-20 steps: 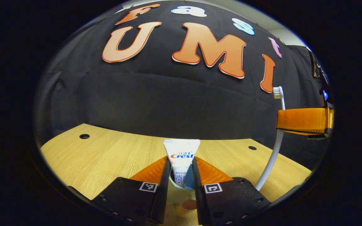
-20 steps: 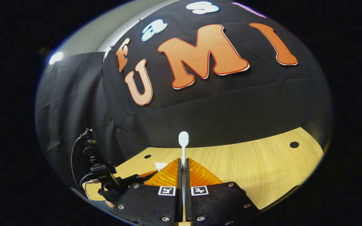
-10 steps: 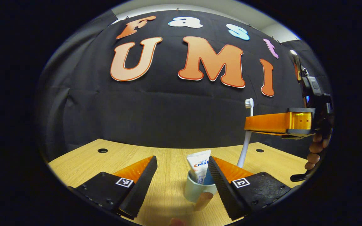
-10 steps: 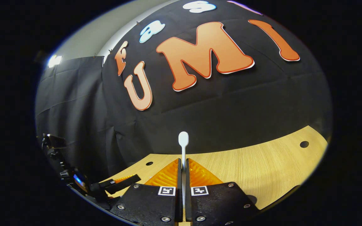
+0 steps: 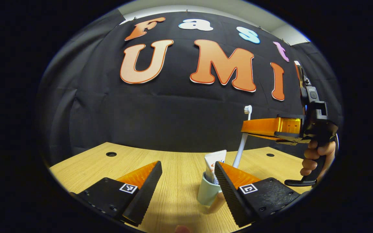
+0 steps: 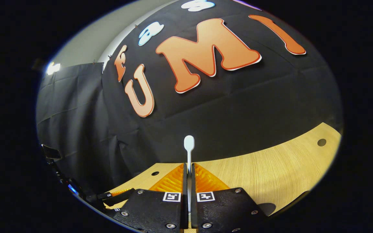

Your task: Put the toothbrush and toothpaste on the desktop into the cup, then pick up the cup and place it on the coaster on the desktop.

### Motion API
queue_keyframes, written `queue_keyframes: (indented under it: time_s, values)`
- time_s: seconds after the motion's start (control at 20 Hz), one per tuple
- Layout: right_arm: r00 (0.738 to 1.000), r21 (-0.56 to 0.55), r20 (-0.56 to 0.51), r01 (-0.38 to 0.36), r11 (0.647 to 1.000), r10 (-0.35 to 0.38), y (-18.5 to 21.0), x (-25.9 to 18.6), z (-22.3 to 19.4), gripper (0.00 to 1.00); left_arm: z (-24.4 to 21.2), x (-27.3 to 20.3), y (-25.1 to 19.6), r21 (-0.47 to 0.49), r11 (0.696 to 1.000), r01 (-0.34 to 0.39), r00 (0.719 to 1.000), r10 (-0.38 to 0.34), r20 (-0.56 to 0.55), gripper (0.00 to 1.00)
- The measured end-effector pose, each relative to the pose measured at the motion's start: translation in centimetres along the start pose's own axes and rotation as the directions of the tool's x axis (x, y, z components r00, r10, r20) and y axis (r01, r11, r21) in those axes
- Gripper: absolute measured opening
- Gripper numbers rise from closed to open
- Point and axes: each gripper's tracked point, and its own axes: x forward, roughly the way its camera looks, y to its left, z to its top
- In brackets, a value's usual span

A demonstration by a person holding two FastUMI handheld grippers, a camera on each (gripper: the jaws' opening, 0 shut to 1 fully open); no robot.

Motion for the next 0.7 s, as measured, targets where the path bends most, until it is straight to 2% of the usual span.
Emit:
queue_keyframes:
  time_s: [0.4, 0.7]
  values:
    - [0.996, -0.033, -0.091, 0.003, 0.999, -0.006, -0.8, 0.4, -4.0, 0.04, -1.5, -0.4, -2.1, 0.036, 0.999, 0.038, 0.997, -0.036, -0.066, 0.98]
    - [0.977, -0.02, -0.215, -0.011, 1.0, 0.006, -1.2, -0.5, -7.3, 0.06, -3.4, -0.3, -4.2, 0.083, 0.994, 0.067, 0.98, -0.049, -0.194, 0.98]
